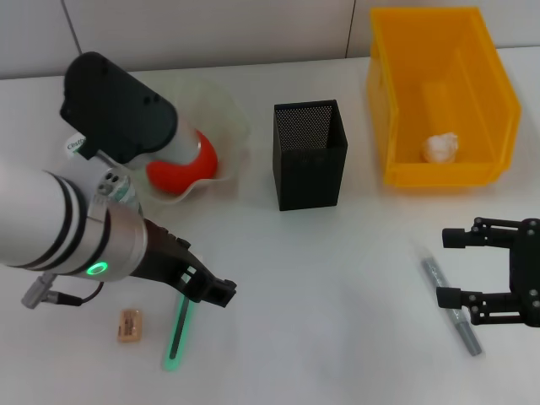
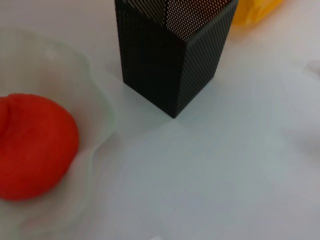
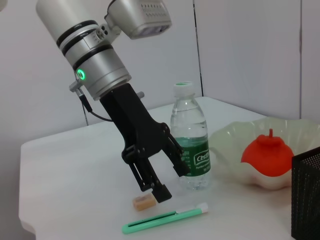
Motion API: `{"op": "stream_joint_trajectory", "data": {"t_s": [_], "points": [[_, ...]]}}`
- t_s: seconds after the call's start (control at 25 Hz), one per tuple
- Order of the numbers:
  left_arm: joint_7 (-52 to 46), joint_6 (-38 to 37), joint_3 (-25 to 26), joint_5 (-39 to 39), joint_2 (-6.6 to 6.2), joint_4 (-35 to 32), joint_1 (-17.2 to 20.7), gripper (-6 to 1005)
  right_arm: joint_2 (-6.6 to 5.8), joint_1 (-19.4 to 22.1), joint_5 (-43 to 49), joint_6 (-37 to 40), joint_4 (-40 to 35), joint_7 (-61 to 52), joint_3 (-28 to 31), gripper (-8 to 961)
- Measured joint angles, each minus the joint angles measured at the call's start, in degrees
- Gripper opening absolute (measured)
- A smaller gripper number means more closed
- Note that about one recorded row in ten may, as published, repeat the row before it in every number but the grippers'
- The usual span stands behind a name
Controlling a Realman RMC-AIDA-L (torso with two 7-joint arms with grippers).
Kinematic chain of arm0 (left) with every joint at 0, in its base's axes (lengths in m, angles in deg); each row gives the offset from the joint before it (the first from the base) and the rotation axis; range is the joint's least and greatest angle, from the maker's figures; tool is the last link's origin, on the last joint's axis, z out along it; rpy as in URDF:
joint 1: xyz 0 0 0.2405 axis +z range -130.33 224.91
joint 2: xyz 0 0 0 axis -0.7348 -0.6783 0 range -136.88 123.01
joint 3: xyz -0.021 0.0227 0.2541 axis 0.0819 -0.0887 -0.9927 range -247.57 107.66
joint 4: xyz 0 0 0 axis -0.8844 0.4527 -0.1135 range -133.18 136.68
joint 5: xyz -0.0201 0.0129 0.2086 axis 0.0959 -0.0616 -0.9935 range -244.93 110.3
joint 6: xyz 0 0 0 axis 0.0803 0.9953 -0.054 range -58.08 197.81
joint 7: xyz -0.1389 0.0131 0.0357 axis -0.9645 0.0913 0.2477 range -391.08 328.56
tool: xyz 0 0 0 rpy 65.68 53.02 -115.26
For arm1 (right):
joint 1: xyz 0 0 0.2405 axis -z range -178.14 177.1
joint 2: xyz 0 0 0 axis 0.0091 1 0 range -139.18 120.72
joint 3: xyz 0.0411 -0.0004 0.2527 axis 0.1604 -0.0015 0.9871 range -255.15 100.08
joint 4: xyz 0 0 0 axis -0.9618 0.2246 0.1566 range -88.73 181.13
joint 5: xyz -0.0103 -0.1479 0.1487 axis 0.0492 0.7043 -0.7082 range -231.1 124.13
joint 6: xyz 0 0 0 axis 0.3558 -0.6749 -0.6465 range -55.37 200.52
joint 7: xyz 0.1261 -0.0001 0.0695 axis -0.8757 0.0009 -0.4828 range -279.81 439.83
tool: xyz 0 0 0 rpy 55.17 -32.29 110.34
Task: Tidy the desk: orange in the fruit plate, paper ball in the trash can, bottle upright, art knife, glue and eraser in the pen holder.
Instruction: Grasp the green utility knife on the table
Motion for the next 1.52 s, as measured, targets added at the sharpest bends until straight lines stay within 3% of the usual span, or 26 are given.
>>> {"op": "stream_joint_trajectory", "data": {"t_s": [0.52, 1.52], "points": [[-0.5, -0.8, -0.8, -3.5, 0.14, 5.9, -3.7, 842, -0.01, -0.2, -0.2, 0.3, 0.9, 0.2, 0.0, 768], [-0.4, 4.3, -3.9, -4.4, 0.14, 13.0, -7.1, 841, -0.14, -0.8, -0.5, 0.7, 3.7, 1.6, 0.8, 768]]}}
